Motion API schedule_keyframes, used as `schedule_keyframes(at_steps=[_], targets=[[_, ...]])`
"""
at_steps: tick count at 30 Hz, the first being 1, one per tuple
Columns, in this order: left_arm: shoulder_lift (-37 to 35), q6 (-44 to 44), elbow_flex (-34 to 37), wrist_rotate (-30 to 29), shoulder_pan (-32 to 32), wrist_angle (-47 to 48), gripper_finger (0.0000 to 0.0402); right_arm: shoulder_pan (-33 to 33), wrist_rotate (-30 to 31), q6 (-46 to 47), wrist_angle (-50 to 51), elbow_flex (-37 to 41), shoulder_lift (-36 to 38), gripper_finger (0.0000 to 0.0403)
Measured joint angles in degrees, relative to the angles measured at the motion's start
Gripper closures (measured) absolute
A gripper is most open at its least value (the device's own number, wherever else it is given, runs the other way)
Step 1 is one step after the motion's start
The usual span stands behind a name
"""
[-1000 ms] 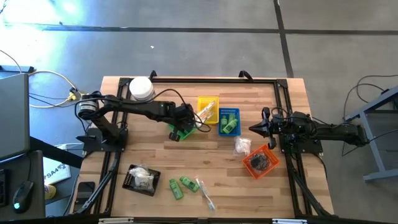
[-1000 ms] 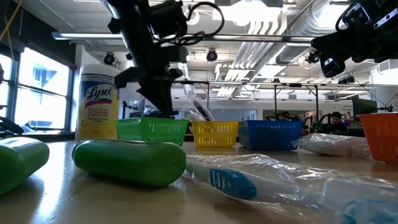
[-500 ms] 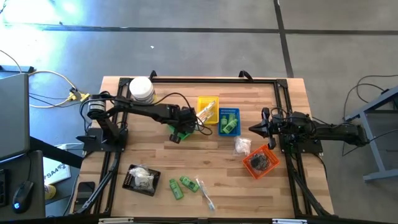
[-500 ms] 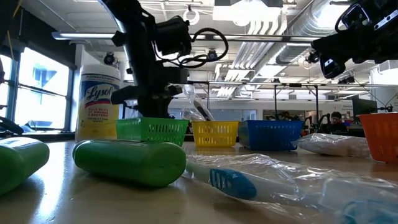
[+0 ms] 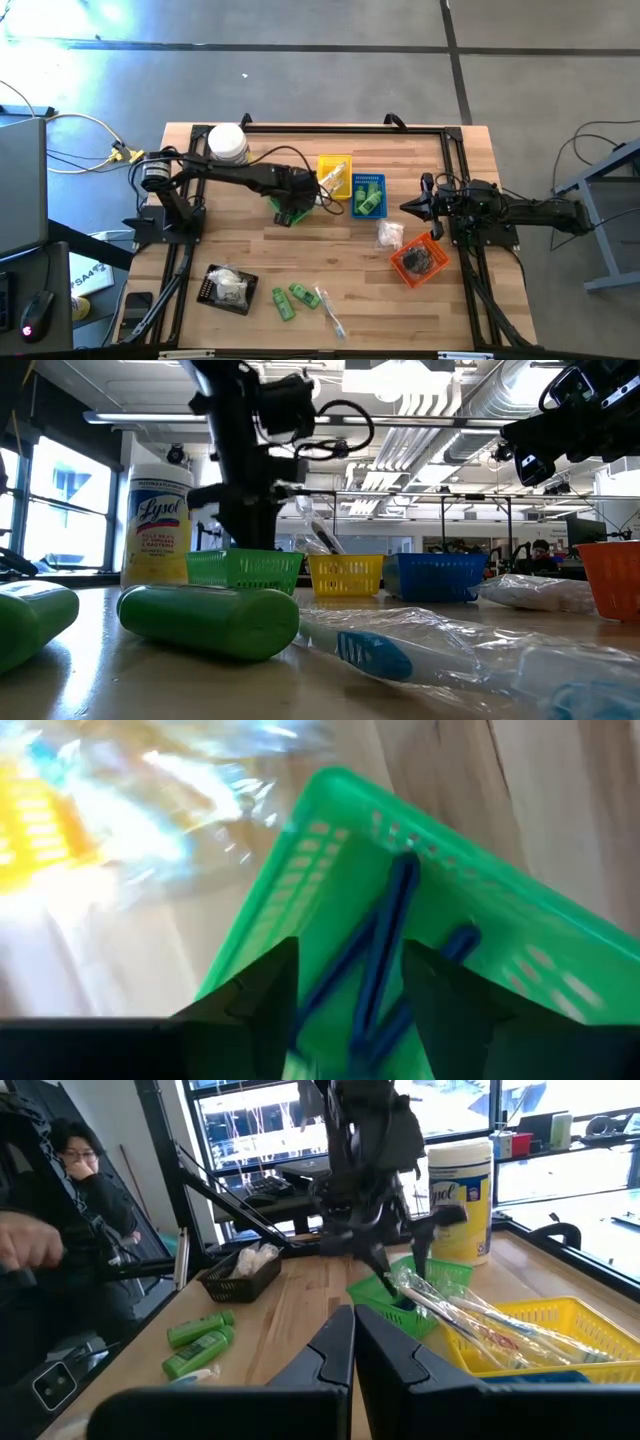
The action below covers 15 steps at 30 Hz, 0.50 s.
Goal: Pick & Place Travel size toiletries
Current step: Put the cotton pack into the black basket
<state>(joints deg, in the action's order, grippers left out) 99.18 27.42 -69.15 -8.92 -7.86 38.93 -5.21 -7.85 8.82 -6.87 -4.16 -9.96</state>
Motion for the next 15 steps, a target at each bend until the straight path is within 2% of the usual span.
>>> schedule_keyframes(at_steps=[8,11,15], targets=[[-1.6,-9.5,-18.6,0.0,2.6,23.2,0.0216,0.0,0.0,0.0,0.0,0.0,0.0,0.0398],[-6.3,-9.4,-20.5,0.0,5.4,25.0,0.0215,0.0,0.0,0.0,0.1,0.0,-0.1,0.0398],[-15.0,-12.9,-18.3,-0.4,6.9,24.3,0.0217,0.0,-0.1,0.0,0.3,0.0,-0.1,0.0398]])
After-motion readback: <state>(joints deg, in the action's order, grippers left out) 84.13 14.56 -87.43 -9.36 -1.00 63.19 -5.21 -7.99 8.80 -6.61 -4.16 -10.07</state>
